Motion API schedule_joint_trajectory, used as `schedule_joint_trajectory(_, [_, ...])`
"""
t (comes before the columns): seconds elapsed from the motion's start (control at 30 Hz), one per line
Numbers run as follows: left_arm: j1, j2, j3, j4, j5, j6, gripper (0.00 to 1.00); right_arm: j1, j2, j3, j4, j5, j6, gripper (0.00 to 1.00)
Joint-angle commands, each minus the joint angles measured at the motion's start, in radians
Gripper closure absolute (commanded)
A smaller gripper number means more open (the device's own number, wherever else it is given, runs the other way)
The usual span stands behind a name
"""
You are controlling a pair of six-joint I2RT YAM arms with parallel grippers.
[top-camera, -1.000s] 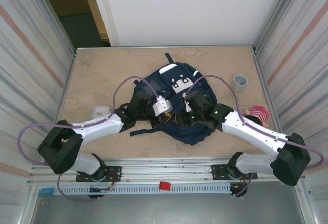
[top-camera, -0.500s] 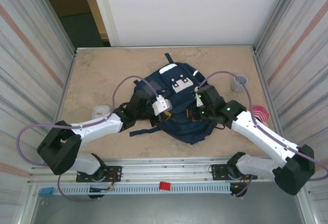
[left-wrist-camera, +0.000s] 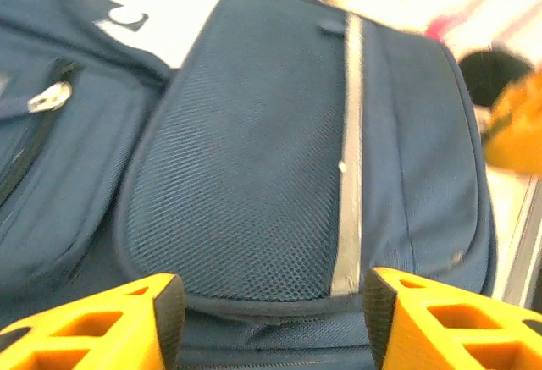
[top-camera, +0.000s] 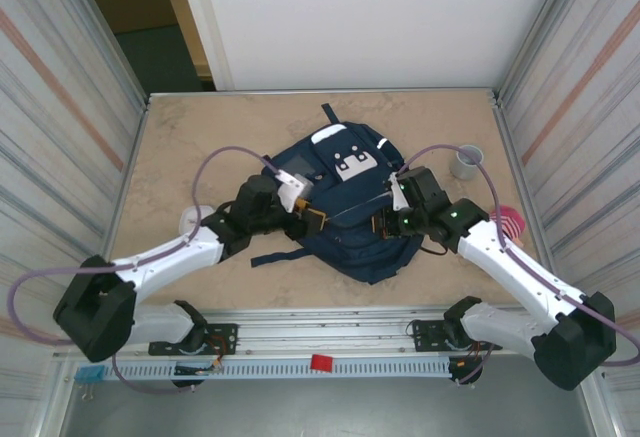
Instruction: Pack the student bag
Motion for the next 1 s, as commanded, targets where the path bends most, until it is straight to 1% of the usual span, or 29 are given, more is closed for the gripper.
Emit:
schedule_joint_trajectory(0.0, [0.004, -0.057, -0.047, 0.014, -0.09, -0.594, 0.35, 0.024, 0.007, -0.012, 0.032, 0.019, 0.008, 1.0])
schedule_joint_trajectory(0.03, [-0.003, -0.06, -0.053, 0.025, -0.09, -0.688, 0.34, 0.034, 0.009, -0.014, 0.038, 0.022, 0.01, 1.0])
schedule_joint_trajectory(0.13, [-0.046, -0.057, -0.058, 0.071, -0.116, -0.871, 0.34, 0.045, 0.014, -0.026, 0.064, 0.021, 0.015, 1.0])
schedule_joint_trajectory(0.23, [-0.08, -0.033, -0.059, 0.129, -0.129, -0.997, 0.38, 0.052, 0.02, -0.031, 0.076, 0.019, 0.022, 1.0])
schedule_joint_trajectory(0.33, [-0.09, 0.002, -0.07, 0.19, -0.122, -1.106, 0.4, 0.061, 0.017, -0.036, 0.089, 0.018, 0.029, 1.0])
schedule_joint_trajectory(0.53, [-0.105, 0.073, -0.053, 0.204, -0.085, -1.138, 0.39, 0.069, 0.014, -0.033, 0.095, 0.011, 0.031, 1.0])
schedule_joint_trajectory(0.67, [-0.121, 0.095, -0.06, 0.211, -0.081, -1.157, 0.38, 0.069, 0.013, -0.037, 0.098, 0.01, 0.031, 1.0])
schedule_joint_trajectory(0.83, [-0.138, 0.078, -0.078, 0.199, -0.085, -1.17, 0.38, 0.073, 0.011, -0.041, 0.105, 0.006, 0.037, 1.0])
schedule_joint_trajectory(0.97, [-0.142, 0.037, -0.093, 0.165, -0.095, -1.173, 0.37, 0.073, 0.014, -0.046, 0.11, 0.008, 0.037, 1.0])
